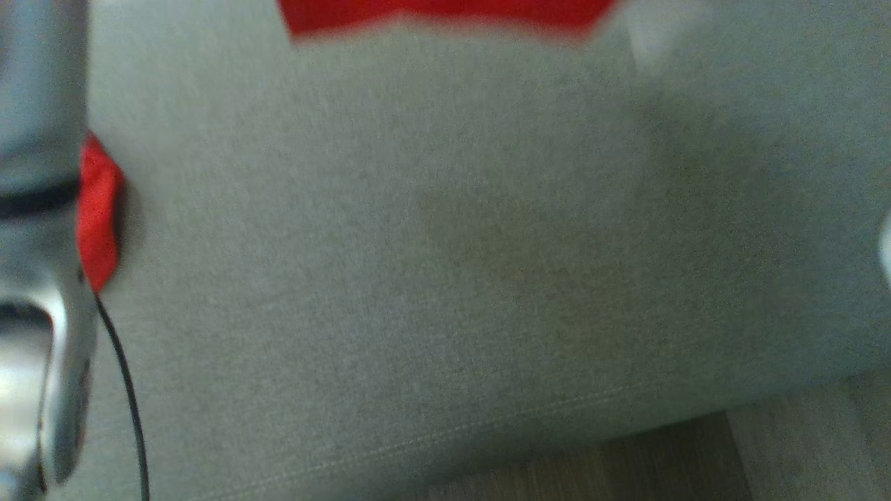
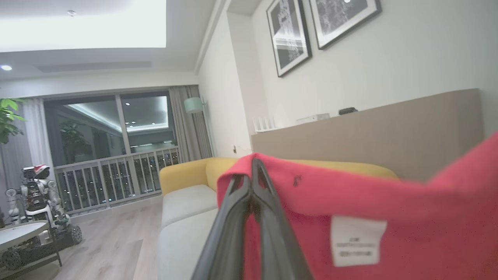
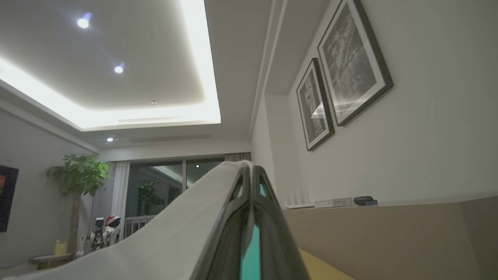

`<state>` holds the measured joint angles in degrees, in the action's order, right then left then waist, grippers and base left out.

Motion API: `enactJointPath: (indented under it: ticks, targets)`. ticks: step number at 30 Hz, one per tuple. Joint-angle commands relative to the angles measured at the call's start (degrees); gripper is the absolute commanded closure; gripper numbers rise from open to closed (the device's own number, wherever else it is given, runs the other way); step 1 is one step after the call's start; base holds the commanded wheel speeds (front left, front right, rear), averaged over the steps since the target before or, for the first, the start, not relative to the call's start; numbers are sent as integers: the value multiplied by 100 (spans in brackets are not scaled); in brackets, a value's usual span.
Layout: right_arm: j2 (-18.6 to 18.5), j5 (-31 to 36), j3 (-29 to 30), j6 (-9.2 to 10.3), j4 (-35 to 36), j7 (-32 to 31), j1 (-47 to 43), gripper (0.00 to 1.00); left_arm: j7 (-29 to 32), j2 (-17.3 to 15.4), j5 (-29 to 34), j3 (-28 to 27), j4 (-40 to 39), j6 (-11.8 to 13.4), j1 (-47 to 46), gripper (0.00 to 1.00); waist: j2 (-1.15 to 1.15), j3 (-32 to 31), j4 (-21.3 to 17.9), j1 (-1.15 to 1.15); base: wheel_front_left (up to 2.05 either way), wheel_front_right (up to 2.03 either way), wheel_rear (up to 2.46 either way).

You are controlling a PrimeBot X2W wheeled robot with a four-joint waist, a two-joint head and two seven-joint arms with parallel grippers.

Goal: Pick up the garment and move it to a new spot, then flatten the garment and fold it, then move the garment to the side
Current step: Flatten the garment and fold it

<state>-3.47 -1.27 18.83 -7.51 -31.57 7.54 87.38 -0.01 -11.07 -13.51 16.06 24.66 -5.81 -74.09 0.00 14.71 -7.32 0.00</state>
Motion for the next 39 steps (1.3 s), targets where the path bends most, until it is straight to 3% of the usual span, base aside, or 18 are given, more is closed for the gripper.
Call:
enactJointPath:
  ticks: [1, 3, 7, 11, 14, 20, 28, 33, 39]
  targets:
    - [57, -35, 179, 2, -214, 299, 411, 100, -242, -139, 76, -111, 229, 45, -370, 100, 0, 842, 92, 0, 0, 0, 0]
    - [58, 56, 385, 2, -656, 585, 836, 100, -588, -79, 192, -82, 755, 107, -799, 100, 0, 975, 113, 0, 0, 0, 0]
    - [58, 30, 255, 2, -1081, 738, 1116, 100, -1156, 28, 367, 36, 1635, 168, -1293, 100, 0, 1189, 156, 0, 0, 0, 0]
    - [58, -377, 24, 2, -956, 743, 534, 100, -1447, 77, 504, 164, 2093, 185, -1313, 100, 0, 1328, 143, 0, 0, 0, 0]
    - [58, -723, -12, 2, -946, 744, -179, 100, -1492, 63, 651, 336, 1964, 114, -1050, 100, 0, 1373, 138, 0, 0, 0, 0]
    - [58, -1211, -10, 2, -1215, 745, -1702, 100, -1497, -92, 926, 699, 1124, 10, 303, 100, 0, 1097, 143, 0, 0, 0, 0]
    - [59, -1522, -300, 2, -2064, 729, -2898, 100, -1498, -327, 897, 957, 1085, -52, 2025, 100, 0, 352, 114, 0, 0, 0, 0]
    - [22, -1221, -259, 2, -2511, 457, -3588, 100, -1499, -391, 854, 1125, 1134, -75, 3102, 100, 0, -250, 82, 0, 0, 0, 0]
    - [-22, -989, -75, 2, -2553, 10, -4195, 100, -1499, -335, 865, 1308, 1059, -17, 3996, 100, 0, -761, 88, 0, 0, 0, 0]
